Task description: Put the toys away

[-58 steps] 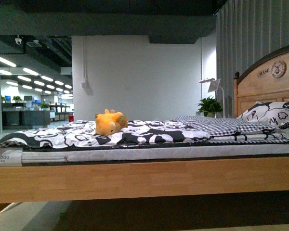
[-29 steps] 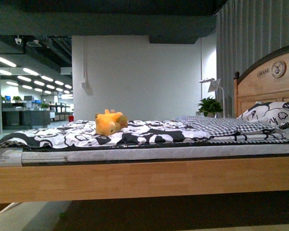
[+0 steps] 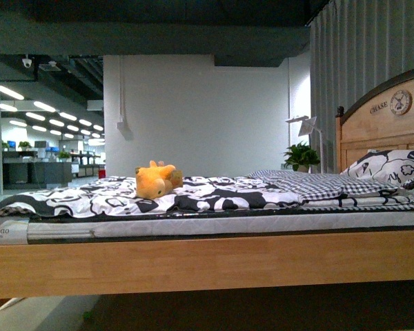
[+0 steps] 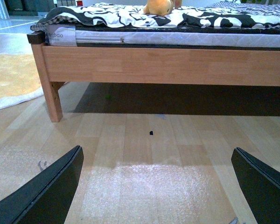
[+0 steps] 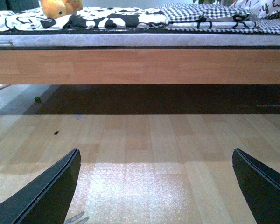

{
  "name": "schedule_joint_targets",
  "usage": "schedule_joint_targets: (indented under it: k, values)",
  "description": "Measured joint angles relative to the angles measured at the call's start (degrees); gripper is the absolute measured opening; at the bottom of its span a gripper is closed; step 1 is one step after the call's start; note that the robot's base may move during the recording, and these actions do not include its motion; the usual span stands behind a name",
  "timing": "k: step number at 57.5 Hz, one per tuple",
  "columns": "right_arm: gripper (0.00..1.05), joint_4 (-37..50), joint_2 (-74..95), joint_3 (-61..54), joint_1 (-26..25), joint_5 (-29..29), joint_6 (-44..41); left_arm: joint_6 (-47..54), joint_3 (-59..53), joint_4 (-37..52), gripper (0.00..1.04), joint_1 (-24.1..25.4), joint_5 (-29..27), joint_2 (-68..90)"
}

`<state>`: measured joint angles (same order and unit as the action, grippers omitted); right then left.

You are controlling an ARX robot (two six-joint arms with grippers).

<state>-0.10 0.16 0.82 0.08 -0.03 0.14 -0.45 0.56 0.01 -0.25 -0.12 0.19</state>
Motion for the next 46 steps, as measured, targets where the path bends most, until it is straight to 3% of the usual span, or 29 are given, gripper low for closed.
schedule_joint_targets:
  k: [46]
  values:
    - [0.98, 0.0, 0.0, 0.0, 0.0, 0.0, 0.0, 0.0, 0.0, 0.0, 0.98, 0.0, -0.02, 0.0]
